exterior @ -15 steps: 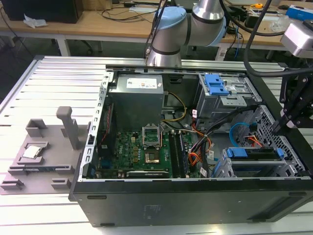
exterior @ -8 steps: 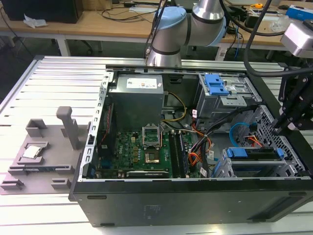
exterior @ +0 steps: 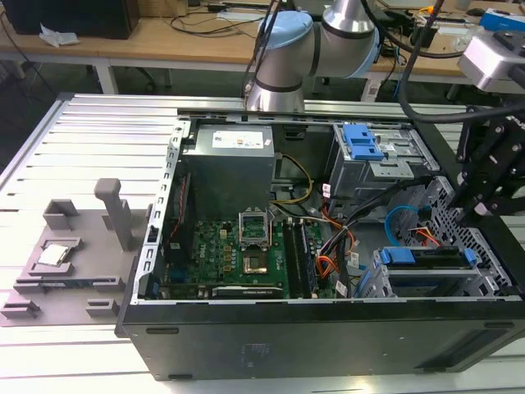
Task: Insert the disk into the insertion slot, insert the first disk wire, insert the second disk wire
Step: 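Insert the second disk wire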
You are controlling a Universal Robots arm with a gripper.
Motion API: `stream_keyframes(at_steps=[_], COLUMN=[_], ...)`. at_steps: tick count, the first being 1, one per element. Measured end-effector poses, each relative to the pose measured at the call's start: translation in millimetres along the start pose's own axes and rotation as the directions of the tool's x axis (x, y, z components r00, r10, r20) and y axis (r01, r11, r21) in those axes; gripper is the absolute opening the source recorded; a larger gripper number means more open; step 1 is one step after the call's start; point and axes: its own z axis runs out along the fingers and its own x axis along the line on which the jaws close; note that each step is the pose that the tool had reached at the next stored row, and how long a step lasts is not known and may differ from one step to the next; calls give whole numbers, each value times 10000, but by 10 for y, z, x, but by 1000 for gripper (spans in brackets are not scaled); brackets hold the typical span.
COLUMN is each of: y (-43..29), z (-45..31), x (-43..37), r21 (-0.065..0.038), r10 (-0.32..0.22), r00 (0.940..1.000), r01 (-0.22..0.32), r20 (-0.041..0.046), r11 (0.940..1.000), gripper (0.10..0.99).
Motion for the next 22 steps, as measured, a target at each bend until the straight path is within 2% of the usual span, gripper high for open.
stream_keyframes(at_steps=[3,7,11,18,19,21,22], y=[99,217,303,315,314,315,315], z=[40,104,177,197,197,197,197], x=[-72,-126,-152,-152,-152,-152,-152], r21=[-2,-3,-5,-12,-12,-13,-14], r10=[-135,-248,-425,-590,-590,-589,-588], r00=[9999,9997,9991,9982,9982,9982,9982], r01=[135,248,425,590,590,589,588], r20=[-2,-7,-14,-95,-107,-122,-133], r11=[9999,9997,9991,9983,9983,9983,9983], gripper=[302,302,302,302,286,161,161])
